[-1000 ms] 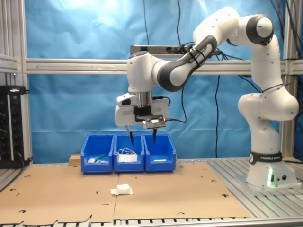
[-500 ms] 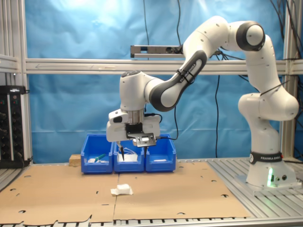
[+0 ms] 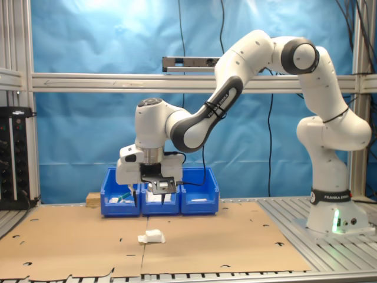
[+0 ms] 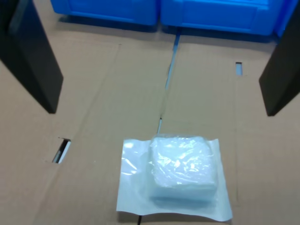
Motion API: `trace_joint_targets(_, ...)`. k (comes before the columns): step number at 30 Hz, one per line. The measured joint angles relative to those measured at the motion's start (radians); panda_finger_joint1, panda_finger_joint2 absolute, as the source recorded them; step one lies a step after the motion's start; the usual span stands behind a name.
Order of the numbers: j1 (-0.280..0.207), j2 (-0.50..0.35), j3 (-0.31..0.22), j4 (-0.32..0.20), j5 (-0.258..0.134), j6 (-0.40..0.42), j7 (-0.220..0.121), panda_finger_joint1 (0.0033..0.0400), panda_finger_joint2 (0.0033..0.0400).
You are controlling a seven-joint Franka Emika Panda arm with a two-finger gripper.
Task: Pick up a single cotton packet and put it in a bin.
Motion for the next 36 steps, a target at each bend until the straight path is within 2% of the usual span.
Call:
trace_joint_targets(6, -0.005, 0.048, 0.000, 0.022, 0.000, 0.046, -0.011, 0.0400, 0.0400)
trace_joint_targets(15, -0.010, 0.100, 0.000, 0.028, 0.000, 0.097, -0.024, 0.0400, 0.0400)
trace_joint_targets(28, -0.014, 0.111, 0.000, 0.028, 0.000, 0.126, -0.031, 0.0400, 0.0400)
trace_joint_targets(36, -0.042, 0.111, 0.001, 0.026, 0.000, 0.139, -0.033, 0.0400, 0.0400)
